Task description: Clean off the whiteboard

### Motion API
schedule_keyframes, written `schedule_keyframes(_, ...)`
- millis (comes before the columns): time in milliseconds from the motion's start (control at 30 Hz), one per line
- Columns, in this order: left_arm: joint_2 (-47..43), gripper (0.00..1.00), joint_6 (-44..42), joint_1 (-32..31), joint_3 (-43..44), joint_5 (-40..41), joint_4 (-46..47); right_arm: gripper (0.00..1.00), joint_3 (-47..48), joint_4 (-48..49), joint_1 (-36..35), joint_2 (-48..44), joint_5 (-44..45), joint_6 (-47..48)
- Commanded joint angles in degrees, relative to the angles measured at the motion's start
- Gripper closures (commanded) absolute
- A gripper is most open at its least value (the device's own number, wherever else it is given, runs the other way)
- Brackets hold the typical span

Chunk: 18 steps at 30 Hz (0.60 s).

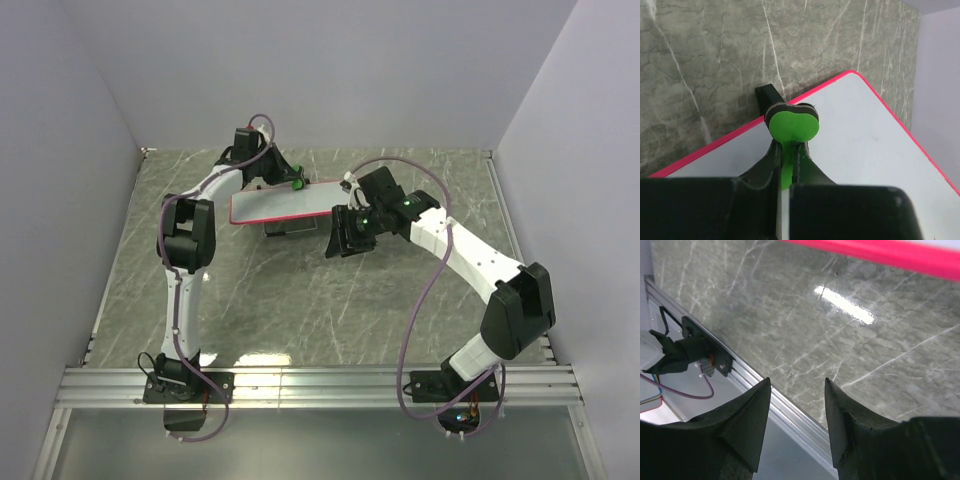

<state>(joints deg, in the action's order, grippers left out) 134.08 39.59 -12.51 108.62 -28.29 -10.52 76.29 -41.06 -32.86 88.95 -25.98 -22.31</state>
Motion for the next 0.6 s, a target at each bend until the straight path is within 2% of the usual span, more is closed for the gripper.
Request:
schedule_keyframes(0, -0.93, 1.00, -3.21, 1.00, 0.10, -0.18, -7.93, 0.45, 2.37, 0.89, -0.01, -1.93, -0.21, -0.72)
schedule_keyframes(267, -2.94, 1.00, -0.49, 3.02, -0.33, -1.41, -5.04, 0.44, 1.14, 2.12, -0.10, -5.97, -0.04, -2.30)
schedule_keyframes(500, -3.30, 1.00, 1.27, 5.22, 2.38, -2.20, -4.41, 0.39, 3.86, 1.24, -0.18, -6.60, 0.14, -2.22)
schedule_keyframes(567, -2.77, 1.00, 1.36, 5.74, 3.88, -2.29, -4.77, 0.35, 4.39, 1.42, -0.18, -6.59, -0.12, -2.39)
